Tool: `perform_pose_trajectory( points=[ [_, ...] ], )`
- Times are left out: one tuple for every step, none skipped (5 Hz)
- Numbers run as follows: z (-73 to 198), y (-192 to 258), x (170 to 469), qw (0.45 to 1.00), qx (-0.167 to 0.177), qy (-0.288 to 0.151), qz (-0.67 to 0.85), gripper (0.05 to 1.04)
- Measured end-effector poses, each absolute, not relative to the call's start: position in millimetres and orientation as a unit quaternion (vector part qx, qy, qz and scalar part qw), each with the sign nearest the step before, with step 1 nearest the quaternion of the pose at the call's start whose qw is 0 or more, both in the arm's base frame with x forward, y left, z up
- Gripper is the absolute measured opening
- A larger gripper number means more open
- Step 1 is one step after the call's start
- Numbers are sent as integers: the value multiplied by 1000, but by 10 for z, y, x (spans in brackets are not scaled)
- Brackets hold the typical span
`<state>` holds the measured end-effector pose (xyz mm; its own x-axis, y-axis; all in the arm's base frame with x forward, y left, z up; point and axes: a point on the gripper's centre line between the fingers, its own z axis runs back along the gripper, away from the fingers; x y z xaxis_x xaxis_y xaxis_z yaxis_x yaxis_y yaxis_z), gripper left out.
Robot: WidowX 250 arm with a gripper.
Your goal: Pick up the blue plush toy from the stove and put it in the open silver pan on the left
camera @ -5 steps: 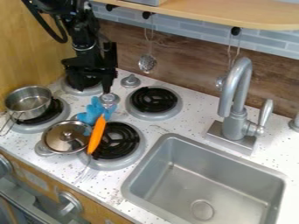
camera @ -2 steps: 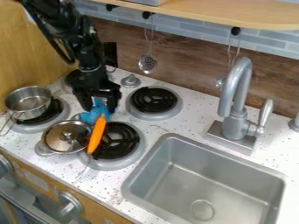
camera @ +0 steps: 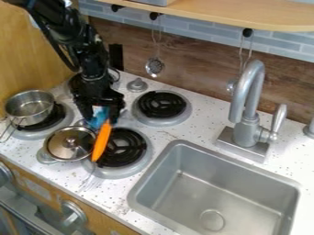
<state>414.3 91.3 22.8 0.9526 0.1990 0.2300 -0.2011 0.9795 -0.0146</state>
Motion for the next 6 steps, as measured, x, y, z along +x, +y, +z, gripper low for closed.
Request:
perform_pose_trajectory(
  points=[
    [144,990,4149,987,7,-111,115,946],
    [160,1055,4191,984,13,-128,126,671],
    [168,1080,4214,982,14,-137,129,437],
    [121,1055,4197,982,10,-140,128,342],
    [334,1096,4119,977,15,-164,132,328],
    [707,1275,4032,966,26,-206,155,328]
  ],
)
